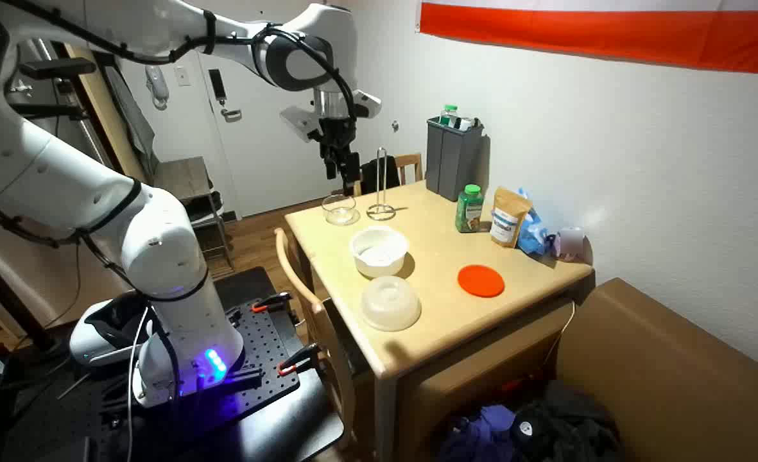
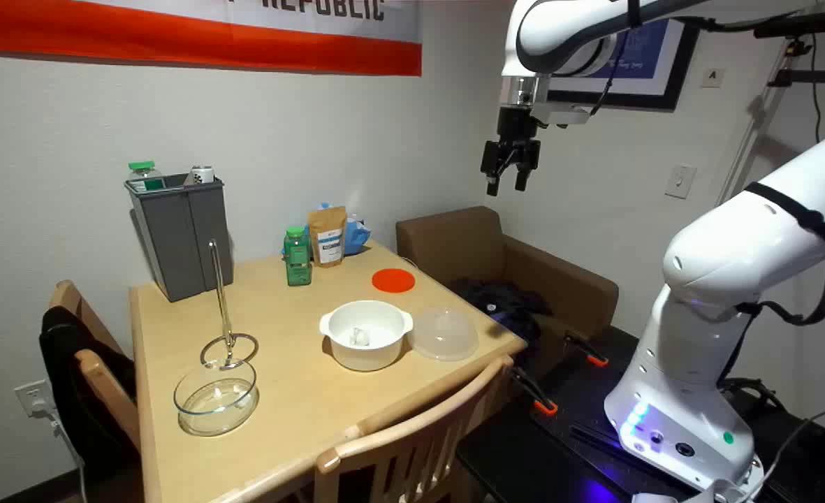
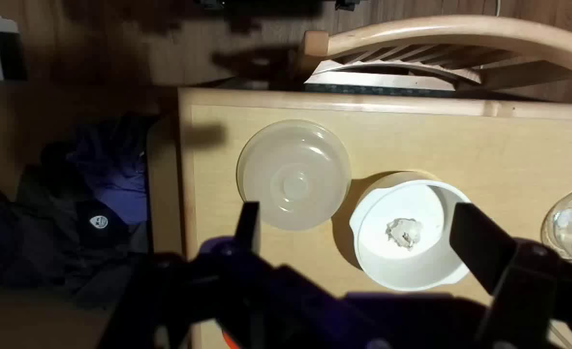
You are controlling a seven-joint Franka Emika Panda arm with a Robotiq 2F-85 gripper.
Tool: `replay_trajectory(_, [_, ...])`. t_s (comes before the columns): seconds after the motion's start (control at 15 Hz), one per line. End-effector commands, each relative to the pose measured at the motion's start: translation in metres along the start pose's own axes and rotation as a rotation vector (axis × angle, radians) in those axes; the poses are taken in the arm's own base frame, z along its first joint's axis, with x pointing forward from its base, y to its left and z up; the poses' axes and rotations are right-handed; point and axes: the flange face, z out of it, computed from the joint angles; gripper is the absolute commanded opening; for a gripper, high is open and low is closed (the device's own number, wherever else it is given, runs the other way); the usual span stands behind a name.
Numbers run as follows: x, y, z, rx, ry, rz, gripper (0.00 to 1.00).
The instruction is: Take the paper from the bowl and put it on the table
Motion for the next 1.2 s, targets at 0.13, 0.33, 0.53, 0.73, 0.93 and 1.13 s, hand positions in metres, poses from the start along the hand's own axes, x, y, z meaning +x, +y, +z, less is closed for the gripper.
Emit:
replay_trajectory(0.13, [0.004, -0.006, 0.001, 0.007, 0.006, 0.004, 1.0])
replay_trajectory(0.33, [0.003, -0.009, 0.001, 0.016, 0.016, -0.009, 1.0])
replay_trajectory(0.53, [-0.009, -0.001, 0.003, -0.023, -0.01, -0.026, 1.0])
replay_trajectory(0.73, [0.0, 0.0, -0.001, 0.0, -0.001, 0.0, 1.0])
replay_trajectory(0.93, [0.011, -0.003, 0.001, 0.005, -0.006, 0.014, 1.0])
replay_trajectory(1.13, [0.028, -0.037, 0.011, -0.028, -0.033, -0.053, 1.0])
